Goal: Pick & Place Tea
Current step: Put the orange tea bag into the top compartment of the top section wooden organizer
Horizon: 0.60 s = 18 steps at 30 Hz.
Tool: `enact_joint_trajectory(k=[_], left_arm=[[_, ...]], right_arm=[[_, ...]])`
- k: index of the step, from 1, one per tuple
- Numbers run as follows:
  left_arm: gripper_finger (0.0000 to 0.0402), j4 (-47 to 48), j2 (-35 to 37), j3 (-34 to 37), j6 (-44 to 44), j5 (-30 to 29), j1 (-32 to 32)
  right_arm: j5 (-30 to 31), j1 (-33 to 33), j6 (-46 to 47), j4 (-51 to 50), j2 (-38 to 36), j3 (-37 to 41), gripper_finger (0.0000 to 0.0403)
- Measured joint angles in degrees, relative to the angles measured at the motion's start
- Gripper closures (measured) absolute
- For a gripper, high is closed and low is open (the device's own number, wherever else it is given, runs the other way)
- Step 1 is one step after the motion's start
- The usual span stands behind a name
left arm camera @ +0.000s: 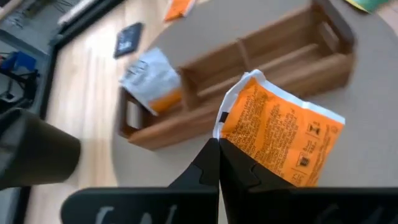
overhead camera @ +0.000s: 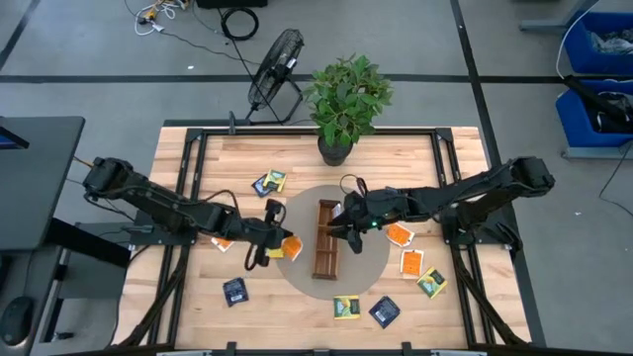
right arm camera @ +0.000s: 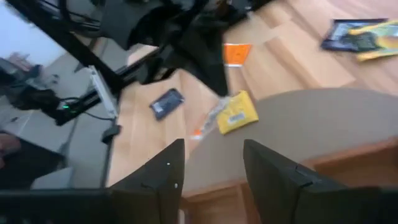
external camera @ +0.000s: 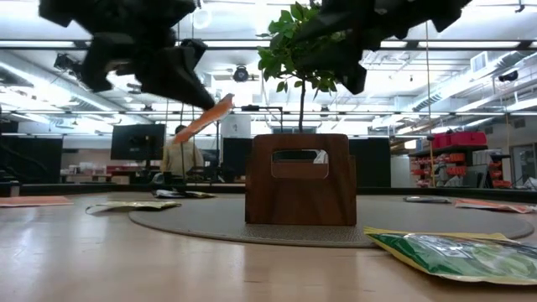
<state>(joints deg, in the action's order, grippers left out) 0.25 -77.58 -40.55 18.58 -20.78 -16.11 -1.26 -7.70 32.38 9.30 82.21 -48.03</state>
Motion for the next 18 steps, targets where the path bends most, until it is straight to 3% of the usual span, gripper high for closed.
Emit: enact_joint_trajectory(k=[9,18], left_arm=[[0.0401,1.59,0.00,-4.81,4.48,0.33,2.63],[0.0401,0.59,0.00,-5.07,5.86,0.68,3.98]], right_arm=[[-1.35,0.52,-1.49,-2.65,4.80,-5.59,0.0229],[-1.22,0.67,-3.19,-7.18,10.41,-12.70,0.0229]])
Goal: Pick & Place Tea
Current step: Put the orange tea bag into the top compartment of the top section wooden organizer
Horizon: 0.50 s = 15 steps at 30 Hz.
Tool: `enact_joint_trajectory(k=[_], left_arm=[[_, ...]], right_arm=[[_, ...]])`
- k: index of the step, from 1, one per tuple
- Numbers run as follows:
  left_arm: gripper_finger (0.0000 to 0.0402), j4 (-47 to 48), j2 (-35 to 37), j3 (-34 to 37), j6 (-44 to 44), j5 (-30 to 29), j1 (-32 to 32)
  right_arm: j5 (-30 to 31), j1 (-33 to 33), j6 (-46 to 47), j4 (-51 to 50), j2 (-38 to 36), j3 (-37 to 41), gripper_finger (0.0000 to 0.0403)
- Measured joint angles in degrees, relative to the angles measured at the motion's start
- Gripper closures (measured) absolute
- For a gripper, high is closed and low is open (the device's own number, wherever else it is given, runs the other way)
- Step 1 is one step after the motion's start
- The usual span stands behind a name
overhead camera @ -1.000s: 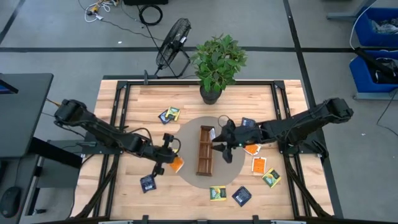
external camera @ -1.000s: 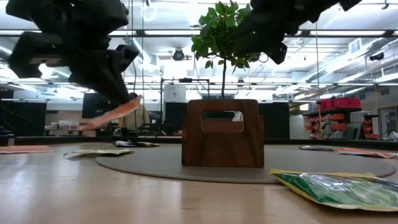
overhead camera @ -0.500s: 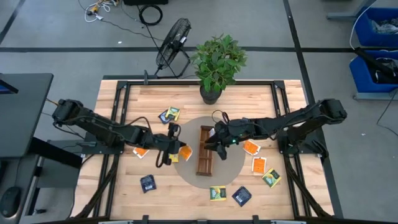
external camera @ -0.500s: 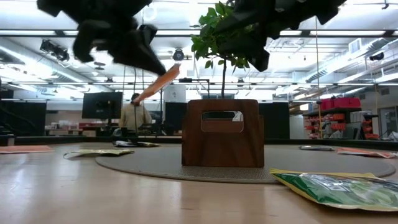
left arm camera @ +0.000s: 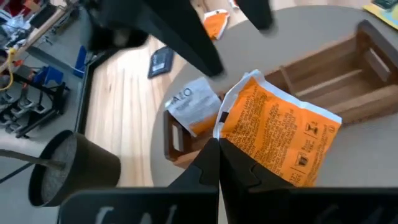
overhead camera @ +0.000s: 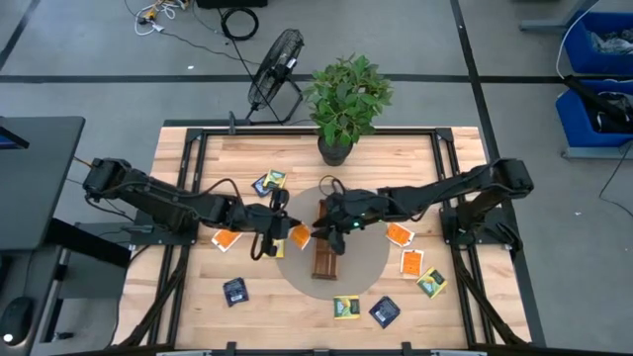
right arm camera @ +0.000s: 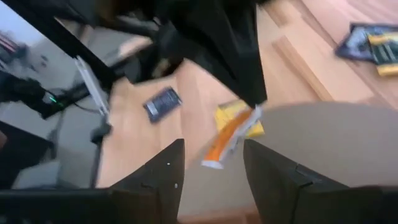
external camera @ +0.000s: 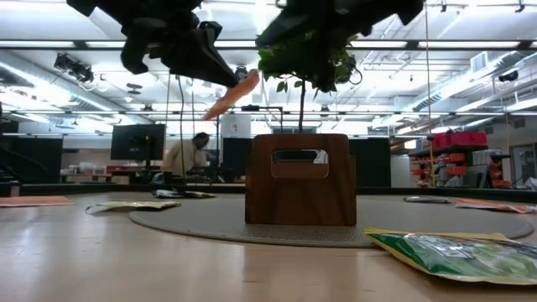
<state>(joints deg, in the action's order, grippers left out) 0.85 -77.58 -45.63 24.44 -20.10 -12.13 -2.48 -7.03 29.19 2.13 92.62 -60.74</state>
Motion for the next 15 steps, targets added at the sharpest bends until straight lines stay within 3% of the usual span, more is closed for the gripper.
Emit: enact_joint_trajectory(k=[8,15], left_arm=[[0.0400,0.55,-0.02,-0.11,0.12,-0.04,-0.03],[0.0400,1.68,-0.02,-0.09,-0.86,-0.50,-0.03]], right_arm=[[0.06,0.37,-1.16,-5.05,5.80,-6.87,0.0229],[2.00,0.71,-1.18,-8.43,6.18,-7.88,0.0231]])
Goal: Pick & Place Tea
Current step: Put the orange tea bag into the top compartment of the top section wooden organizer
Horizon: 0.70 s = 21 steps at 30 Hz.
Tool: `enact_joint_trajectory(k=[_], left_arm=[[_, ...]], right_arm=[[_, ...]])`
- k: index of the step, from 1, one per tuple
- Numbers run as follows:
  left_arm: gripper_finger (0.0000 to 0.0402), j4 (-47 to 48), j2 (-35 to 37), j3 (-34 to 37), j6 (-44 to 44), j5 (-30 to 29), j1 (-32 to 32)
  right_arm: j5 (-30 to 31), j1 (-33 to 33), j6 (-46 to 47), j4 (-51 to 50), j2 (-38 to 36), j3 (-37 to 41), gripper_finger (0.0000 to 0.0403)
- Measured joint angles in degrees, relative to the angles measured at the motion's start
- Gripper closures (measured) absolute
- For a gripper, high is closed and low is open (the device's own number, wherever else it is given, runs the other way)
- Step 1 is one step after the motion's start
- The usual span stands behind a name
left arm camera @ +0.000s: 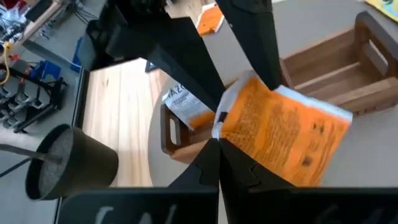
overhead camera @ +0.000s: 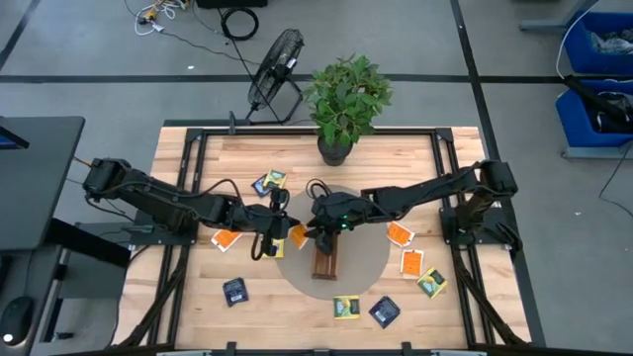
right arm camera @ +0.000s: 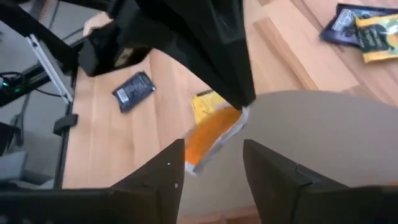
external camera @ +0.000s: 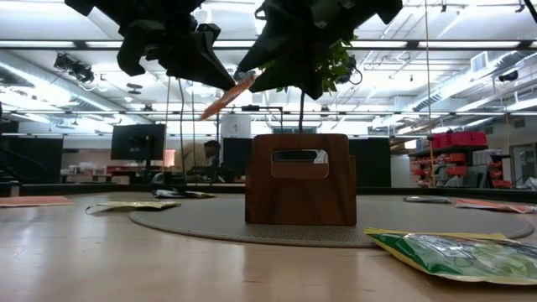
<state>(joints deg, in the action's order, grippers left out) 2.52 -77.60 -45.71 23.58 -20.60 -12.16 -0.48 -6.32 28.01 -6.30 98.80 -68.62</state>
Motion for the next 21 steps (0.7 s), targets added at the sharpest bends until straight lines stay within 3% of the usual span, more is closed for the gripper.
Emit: enact_joint_trajectory(k=[7,15,21], left_arm=[[0.0400,-0.98,0.00,0.00,-0.32,-0.20,-0.29],[0.0399,-0.95,0.00,0.01,-0.51,-0.15,-0.31],[0.0380,-1.95,-0.02,0.02,-5.51,-0.88,0.06]], right_arm=[[1.79,0.81,-0.54,-1.02,-0.02,0.02,0.0273],[1.96,0.86,-2.90,-0.39,-0.02,0.02,0.0386],[3.56,0.31,-3.39,-1.01,-0.13,0.02,0.0399]])
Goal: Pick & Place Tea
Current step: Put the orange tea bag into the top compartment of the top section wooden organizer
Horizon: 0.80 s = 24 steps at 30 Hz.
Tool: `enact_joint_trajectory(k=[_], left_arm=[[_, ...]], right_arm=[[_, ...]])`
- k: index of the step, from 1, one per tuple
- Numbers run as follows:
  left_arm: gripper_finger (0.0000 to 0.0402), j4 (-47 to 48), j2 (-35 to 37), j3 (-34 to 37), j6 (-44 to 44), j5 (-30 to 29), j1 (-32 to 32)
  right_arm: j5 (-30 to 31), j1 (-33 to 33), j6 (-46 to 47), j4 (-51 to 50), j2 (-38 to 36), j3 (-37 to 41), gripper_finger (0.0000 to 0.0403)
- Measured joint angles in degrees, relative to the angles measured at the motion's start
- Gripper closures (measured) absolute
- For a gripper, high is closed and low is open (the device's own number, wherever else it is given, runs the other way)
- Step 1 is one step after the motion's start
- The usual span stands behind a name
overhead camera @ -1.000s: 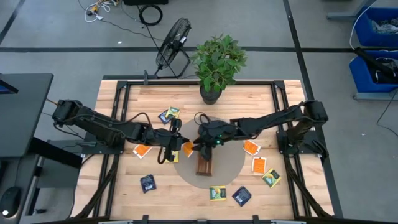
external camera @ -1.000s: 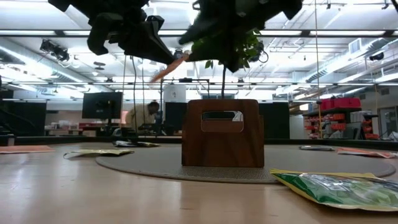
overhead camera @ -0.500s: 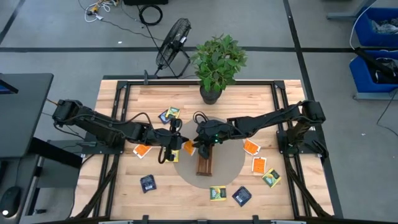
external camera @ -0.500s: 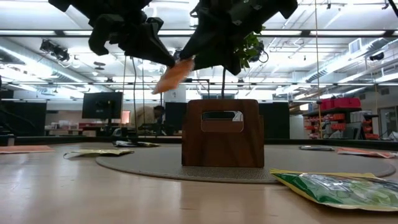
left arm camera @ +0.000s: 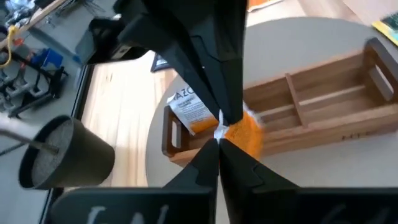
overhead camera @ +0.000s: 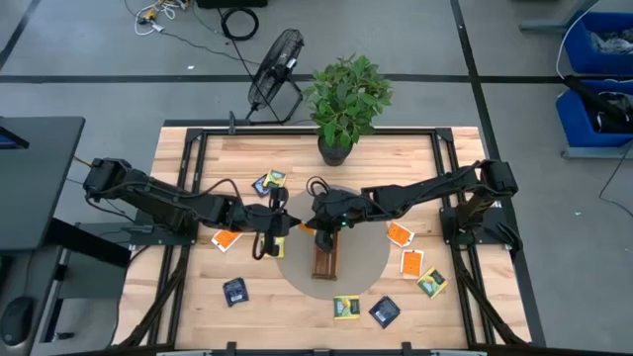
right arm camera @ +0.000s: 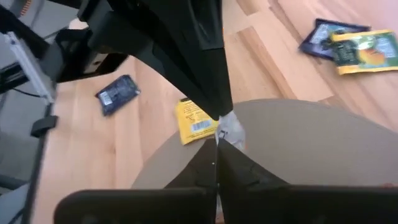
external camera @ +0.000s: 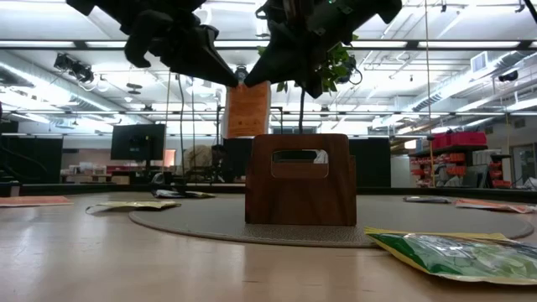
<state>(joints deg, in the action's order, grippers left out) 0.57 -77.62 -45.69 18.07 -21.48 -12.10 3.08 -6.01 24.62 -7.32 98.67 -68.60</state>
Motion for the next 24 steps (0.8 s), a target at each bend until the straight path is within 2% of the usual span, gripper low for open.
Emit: enact_joint_trajectory(k=[3,6,11,15,20,24], left_arm=[[0.0355,1.31,0.02,0.00,-3.24,-0.31,0.14],[0.0331,1.14,0.04,0.52,-6.31,0.49,0.03],[0.0321,-9.17,1.22,5.75,-7.41,1.57,-1.87],[0.0328,-17.33,4.37,10.68,-9.46,-1.17,-3.36],[0.0332,-25.37,7.85,16.56,-10.08,-3.13,-4.28],[0.0333,-36.96,9.75,22.95,-9.83,-2.80,-4.23]], right_arm=[[2.45,-0.67,-0.38,-2.69,-0.33,0.06,0.0400],[7.63,-1.89,-0.67,-5.31,-1.20,0.07,0.0401],[15.37,-4.63,-1.13,-7.41,-3.17,0.50,0.0401],[21.82,-6.51,1.26,-7.53,-7.13,3.17,0.0402],[31.41,-7.73,10.27,-8.07,-12.03,7.68,0.0402],[36.91,-8.57,17.84,-5.53,-12.55,10.20,0.0403]])
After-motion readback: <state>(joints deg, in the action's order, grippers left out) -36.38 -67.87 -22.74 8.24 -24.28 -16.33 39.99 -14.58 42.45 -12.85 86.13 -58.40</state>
